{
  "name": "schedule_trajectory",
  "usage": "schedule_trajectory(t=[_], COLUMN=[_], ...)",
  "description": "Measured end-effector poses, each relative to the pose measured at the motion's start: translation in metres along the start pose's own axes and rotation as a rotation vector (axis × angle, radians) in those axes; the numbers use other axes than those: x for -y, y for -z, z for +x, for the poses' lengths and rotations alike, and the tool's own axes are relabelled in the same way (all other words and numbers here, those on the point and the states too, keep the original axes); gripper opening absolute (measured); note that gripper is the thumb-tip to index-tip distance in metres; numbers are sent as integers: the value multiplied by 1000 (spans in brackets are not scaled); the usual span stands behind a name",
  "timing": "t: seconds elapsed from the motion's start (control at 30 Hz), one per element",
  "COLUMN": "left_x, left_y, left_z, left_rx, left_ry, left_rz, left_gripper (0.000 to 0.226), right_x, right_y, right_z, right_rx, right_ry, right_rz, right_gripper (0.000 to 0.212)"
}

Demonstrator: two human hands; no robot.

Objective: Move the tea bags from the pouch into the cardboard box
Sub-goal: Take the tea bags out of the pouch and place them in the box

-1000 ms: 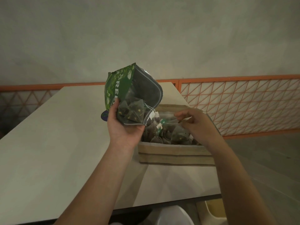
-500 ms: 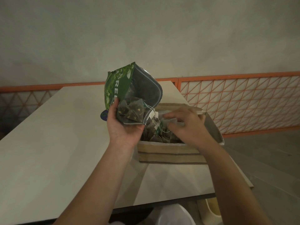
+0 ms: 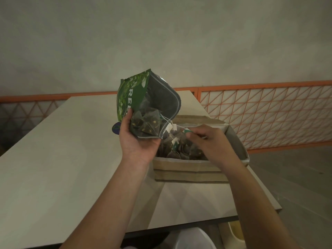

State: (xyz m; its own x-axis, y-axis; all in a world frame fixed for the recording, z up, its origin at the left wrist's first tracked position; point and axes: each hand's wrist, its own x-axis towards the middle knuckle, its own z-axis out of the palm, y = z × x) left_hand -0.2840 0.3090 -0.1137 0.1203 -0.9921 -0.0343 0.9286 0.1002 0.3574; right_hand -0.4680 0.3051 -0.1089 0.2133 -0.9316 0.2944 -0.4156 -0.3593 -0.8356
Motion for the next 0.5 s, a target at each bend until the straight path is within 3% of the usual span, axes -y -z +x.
schedule_trajectory(t=[0.13, 0.23, 0.33, 0.5], left_x=[2, 2, 1, 3], left_y=[1, 2, 3, 4], left_z=[1, 3, 4, 5], left_rx=[-2, -2, 4, 2], left_ry=[0, -11, -13, -4], left_rz=[6, 6, -5, -13], left_gripper=[51, 51, 50, 50], right_x=[-2, -3, -3, 0], right_y=[2, 5, 6, 6], right_z=[-1, -1, -2, -6], right_rx=[-28, -17, 27, 43], right_ry=[-48, -4, 40, 0], right_rz=[259, 360, 316, 279], right_gripper=[31, 28, 21, 36])
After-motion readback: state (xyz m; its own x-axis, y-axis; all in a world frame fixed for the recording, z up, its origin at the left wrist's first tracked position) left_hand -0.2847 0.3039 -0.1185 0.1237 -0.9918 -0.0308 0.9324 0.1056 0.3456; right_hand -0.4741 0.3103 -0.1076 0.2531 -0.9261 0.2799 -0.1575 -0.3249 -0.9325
